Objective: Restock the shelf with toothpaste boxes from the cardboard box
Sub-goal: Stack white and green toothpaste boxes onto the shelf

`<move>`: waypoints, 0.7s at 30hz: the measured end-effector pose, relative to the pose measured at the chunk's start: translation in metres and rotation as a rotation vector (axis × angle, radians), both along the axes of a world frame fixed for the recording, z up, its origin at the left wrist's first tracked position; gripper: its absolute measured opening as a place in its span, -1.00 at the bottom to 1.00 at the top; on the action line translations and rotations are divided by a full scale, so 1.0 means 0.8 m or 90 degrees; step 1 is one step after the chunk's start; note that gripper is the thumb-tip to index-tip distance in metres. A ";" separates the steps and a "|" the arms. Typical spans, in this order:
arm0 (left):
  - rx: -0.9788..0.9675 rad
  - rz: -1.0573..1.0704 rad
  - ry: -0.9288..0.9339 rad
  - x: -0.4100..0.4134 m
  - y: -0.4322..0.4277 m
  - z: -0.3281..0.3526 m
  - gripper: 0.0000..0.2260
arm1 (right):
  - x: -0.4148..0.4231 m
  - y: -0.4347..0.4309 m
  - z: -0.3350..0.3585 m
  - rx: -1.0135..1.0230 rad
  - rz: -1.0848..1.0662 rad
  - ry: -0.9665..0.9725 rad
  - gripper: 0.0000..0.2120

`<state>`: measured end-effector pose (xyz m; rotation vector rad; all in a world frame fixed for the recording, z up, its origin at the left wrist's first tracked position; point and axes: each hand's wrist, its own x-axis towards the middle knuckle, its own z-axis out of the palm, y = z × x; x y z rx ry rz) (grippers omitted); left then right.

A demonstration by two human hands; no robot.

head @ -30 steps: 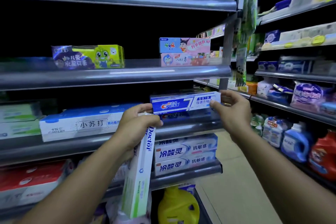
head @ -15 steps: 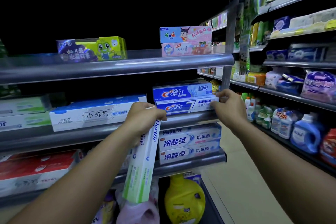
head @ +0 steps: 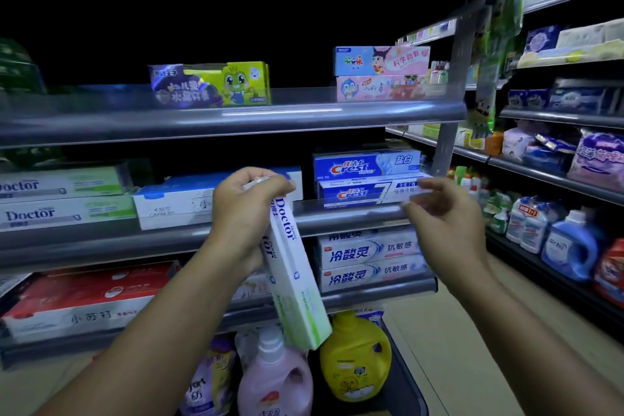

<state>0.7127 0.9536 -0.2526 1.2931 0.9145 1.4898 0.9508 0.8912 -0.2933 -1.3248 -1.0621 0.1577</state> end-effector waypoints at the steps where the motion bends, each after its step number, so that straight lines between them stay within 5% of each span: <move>1: -0.025 -0.006 -0.028 -0.010 -0.001 0.004 -0.84 | -0.025 -0.011 -0.004 -0.013 0.051 0.001 -0.80; 3: -0.075 -0.025 -0.087 -0.028 -0.001 0.009 -0.83 | -0.074 -0.033 -0.013 -0.050 0.179 -0.004 -0.78; 6: -0.118 -0.026 -0.184 -0.063 0.004 0.015 -0.82 | -0.142 -0.051 -0.025 -0.164 0.354 -0.050 -0.47; 9: -0.126 -0.040 -0.263 -0.105 0.007 0.018 -0.77 | -0.187 -0.046 -0.033 -0.181 0.349 -0.104 -0.45; 12: -0.115 -0.097 -0.291 -0.166 0.005 0.015 -0.81 | -0.224 -0.032 -0.031 -0.114 0.306 0.014 -0.54; 14: -0.089 -0.123 -0.267 -0.206 -0.002 0.007 -0.92 | -0.245 -0.027 -0.023 -0.082 0.297 0.116 -0.50; 18: -0.042 -0.038 -0.127 -0.287 -0.006 -0.017 -0.79 | -0.298 -0.016 -0.001 -0.047 0.288 0.207 -0.35; 21: -0.018 -0.003 -0.019 -0.347 -0.007 -0.025 -0.75 | -0.344 -0.003 0.012 -0.021 0.313 0.236 -0.45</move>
